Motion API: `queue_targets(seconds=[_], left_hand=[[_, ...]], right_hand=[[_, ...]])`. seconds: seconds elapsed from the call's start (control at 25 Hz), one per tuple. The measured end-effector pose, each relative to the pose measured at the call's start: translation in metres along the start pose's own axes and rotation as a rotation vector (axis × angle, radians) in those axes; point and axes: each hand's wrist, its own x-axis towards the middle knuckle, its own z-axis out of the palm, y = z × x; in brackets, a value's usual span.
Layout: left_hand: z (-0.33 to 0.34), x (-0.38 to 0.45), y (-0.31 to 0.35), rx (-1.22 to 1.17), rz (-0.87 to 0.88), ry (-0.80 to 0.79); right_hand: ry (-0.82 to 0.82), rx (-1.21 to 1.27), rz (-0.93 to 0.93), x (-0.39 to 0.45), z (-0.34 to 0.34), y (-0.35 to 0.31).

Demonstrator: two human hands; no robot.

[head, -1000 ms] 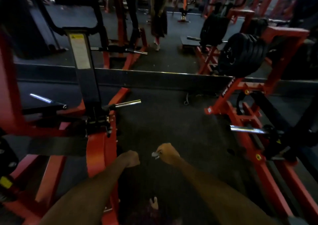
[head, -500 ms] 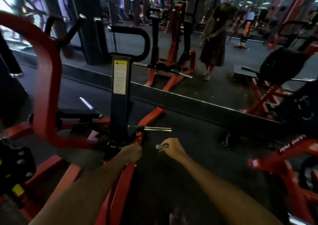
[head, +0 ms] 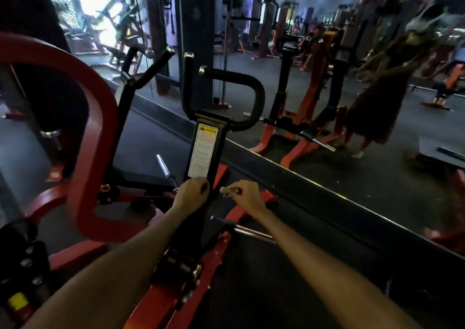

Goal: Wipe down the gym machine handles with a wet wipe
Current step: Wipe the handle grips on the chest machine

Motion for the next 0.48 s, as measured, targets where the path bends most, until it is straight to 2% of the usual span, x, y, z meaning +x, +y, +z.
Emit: queue_targets(seconds=[0.12,0.32,0.36,0.48], left_hand=[[-0.008,0.066,0.005,-0.108,0.020,0.124],[-0.026,0.152,-0.003,-0.152,0.228,0.328],[-0.031,0.168,-0.007,-0.137,0.238,0.310],[-0.044,0.214,-0.015,0.009,0.284,0.121]], right_hand=[[0.061,0.020,-0.054,0.044,0.006,0.003],[0.198,-0.059,-0.142,0.108,0.016,0.009],[0.234,-0.058,-0.162,0.119,0.015,0.007],[0.379,-0.053,-0.231,0.141,0.005,-0.005]])
